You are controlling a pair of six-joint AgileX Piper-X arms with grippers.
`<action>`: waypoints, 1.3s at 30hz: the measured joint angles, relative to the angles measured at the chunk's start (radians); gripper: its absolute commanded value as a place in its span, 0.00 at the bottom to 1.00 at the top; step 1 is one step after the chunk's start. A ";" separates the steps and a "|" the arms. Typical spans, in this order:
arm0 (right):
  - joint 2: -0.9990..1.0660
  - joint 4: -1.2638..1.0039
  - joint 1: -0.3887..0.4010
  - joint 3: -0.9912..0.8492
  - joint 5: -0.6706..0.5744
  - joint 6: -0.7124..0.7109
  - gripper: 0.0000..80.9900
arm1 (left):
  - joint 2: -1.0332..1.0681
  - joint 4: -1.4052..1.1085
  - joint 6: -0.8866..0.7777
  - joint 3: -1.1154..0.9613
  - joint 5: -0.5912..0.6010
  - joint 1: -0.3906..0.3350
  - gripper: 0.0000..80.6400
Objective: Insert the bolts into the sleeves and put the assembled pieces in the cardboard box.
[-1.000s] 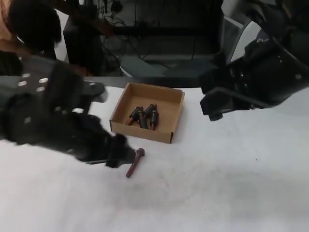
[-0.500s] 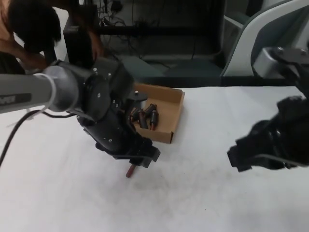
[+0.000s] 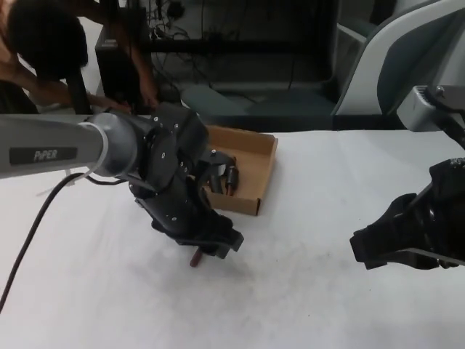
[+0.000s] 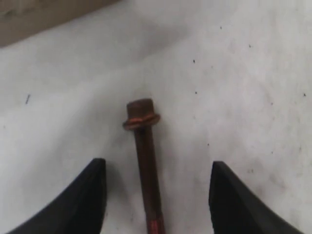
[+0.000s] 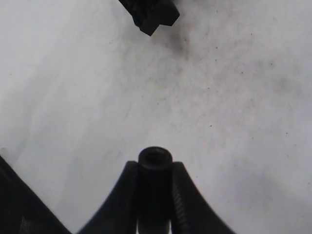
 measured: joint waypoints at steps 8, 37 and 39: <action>0.000 0.000 0.000 0.000 0.000 0.000 0.01 | 0.030 -0.018 0.000 -0.029 0.000 0.000 0.77; 0.000 -0.001 0.000 0.000 0.000 0.000 0.01 | 0.058 0.108 0.023 -0.086 -0.062 0.000 0.13; 0.000 -0.001 0.000 0.000 0.000 0.000 0.01 | 0.058 0.110 0.025 -0.086 -0.064 0.000 0.02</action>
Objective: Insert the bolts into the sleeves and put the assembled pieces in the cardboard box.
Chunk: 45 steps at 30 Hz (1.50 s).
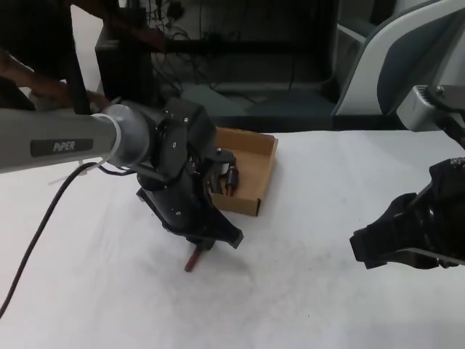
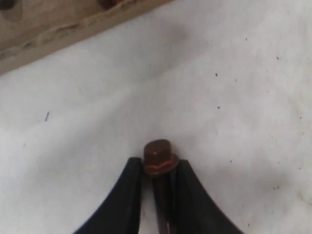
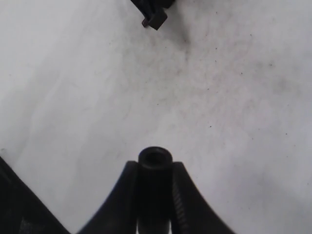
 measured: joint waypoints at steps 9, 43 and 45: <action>0.000 0.000 0.000 0.000 0.000 0.000 0.01 | -0.013 0.031 -0.025 0.000 -0.004 0.000 0.02; 0.079 -0.828 0.074 0.221 -0.227 0.000 0.01 | -0.809 -0.601 -0.371 0.446 0.540 0.148 0.02; 0.108 -0.878 0.087 0.221 -0.239 0.010 0.01 | -0.809 -0.632 -0.378 0.454 0.565 0.148 0.02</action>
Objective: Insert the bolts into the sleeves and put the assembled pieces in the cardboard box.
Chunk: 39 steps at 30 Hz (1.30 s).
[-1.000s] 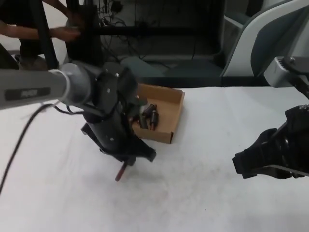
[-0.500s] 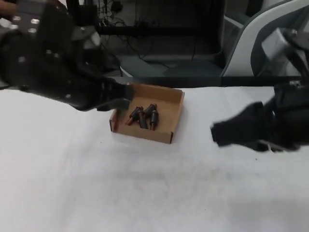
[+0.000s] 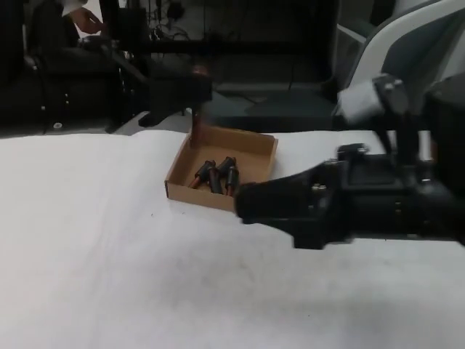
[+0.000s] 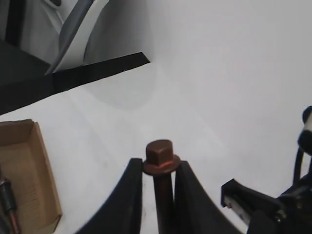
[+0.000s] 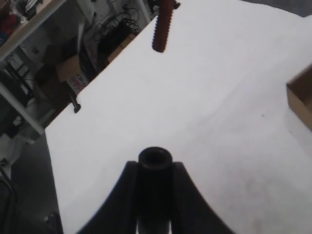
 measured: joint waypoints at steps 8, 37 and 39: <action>0.123 -0.267 0.031 0.000 -0.016 0.137 0.01 | 0.000 -0.057 -0.006 0.007 0.099 0.000 0.02; 0.133 -0.343 0.031 -0.005 0.033 0.155 0.01 | 0.000 -0.080 -0.030 0.007 0.109 0.000 0.02; 0.133 -0.345 0.031 -0.012 0.033 0.155 0.01 | 0.000 -0.080 -0.038 0.007 0.109 0.000 0.02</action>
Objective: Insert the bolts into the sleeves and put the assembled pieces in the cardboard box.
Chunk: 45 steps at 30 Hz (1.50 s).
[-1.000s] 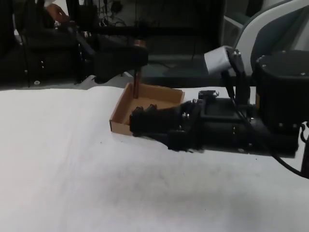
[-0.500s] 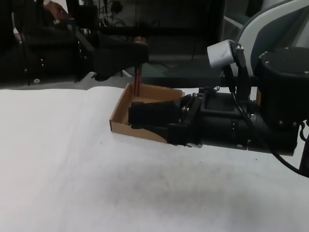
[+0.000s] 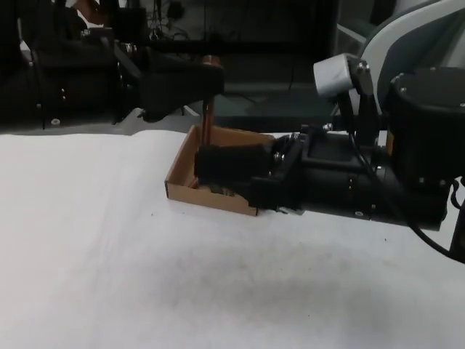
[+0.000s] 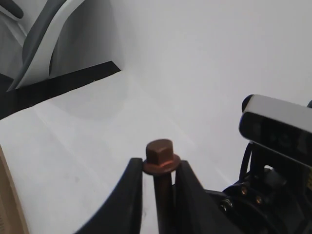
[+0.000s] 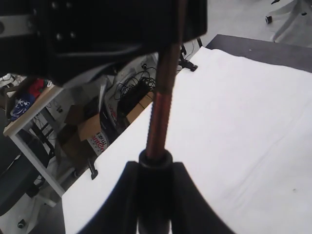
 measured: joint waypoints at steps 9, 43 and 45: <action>0.001 -0.004 0.000 -0.014 0.020 0.000 0.01 | 0.000 -0.002 -0.008 0.000 0.004 0.000 0.02; 0.007 0.076 -0.054 -0.051 0.041 -0.032 0.01 | -0.026 0.168 0.121 -0.002 0.074 -0.059 0.02; 0.007 0.076 -0.053 -0.058 0.044 -0.032 0.01 | -0.026 0.179 0.120 -0.002 0.086 -0.086 0.02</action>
